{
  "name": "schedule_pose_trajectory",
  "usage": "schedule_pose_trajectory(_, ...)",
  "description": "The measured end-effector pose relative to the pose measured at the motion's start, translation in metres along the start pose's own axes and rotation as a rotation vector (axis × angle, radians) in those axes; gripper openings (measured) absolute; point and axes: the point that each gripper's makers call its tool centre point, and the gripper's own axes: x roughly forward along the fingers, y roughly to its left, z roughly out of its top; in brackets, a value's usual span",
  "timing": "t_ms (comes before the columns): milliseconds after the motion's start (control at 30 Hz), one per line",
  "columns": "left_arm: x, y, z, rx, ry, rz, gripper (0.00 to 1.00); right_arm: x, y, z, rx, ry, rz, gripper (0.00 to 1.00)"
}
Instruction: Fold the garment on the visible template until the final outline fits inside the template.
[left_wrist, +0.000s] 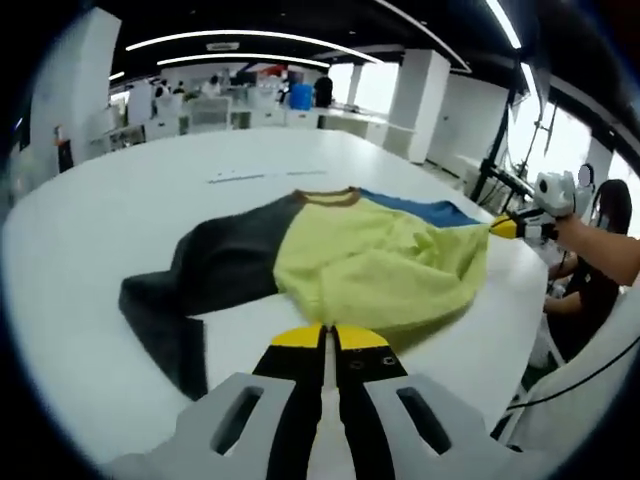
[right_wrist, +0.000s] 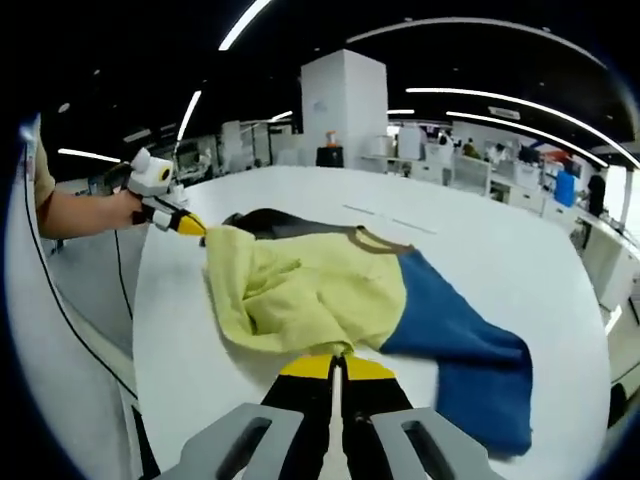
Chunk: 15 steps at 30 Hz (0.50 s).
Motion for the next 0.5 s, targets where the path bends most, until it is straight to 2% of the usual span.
schedule_pose_trajectory(167, -0.007, -0.005, -0.003, -0.021, 0.022, -0.012, 0.0, -0.007, 0.001, 0.004, 0.004, 0.023, 0.007, 0.0)
schedule_pose_trajectory(333, -0.016, -0.01, -0.004, -0.032, 0.056, -0.034, 0.0, -0.016, 0.004, 0.009, -0.036, 0.056, 0.014, 0.0)
schedule_pose_trajectory(500, -0.025, -0.008, -0.004, -0.028, 0.076, -0.035, 0.0, -0.021, 0.006, 0.011, -0.005, 0.086, 0.03, 0.0)
